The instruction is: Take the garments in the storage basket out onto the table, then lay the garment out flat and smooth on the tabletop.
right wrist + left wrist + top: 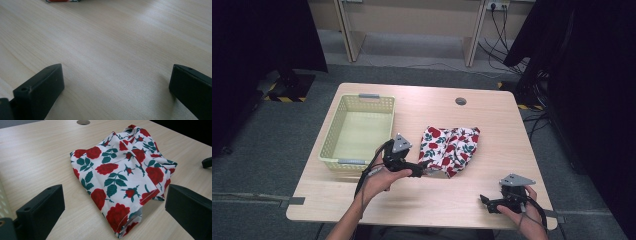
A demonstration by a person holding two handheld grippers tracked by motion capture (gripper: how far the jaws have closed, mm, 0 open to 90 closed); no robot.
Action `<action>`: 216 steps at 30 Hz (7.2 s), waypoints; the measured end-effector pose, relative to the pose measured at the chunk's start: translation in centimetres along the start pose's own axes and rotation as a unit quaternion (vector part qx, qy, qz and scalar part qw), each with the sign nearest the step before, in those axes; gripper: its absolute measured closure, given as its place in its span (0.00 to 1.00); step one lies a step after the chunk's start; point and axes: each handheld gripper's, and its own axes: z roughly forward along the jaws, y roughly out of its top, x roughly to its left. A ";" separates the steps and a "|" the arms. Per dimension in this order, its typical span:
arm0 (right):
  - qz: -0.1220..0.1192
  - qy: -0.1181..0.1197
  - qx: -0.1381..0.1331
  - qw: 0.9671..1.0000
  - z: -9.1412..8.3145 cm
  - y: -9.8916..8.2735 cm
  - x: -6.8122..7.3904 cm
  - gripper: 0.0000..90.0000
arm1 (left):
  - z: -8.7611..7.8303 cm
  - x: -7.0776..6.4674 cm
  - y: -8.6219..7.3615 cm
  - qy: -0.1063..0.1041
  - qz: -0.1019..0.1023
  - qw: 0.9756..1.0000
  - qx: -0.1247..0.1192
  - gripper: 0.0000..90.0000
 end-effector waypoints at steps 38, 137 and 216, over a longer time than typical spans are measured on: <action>0.000 0.000 0.000 1.000 0.0 0.0 0.0 0.00 | -2.4 -1.4 -4.1 -0.003 0.026 1.000 0.002 0.02; 0.000 0.000 0.000 1.000 0.0 0.0 0.0 0.00 | -6.9 0.4 -12.0 0.057 0.004 0.995 0.085 0.01; 0.001 -0.001 0.000 1.000 0.0 0.0 0.0 0.00 | 0.6 -5.7 -2.6 -0.015 0.055 0.998 0.034 0.02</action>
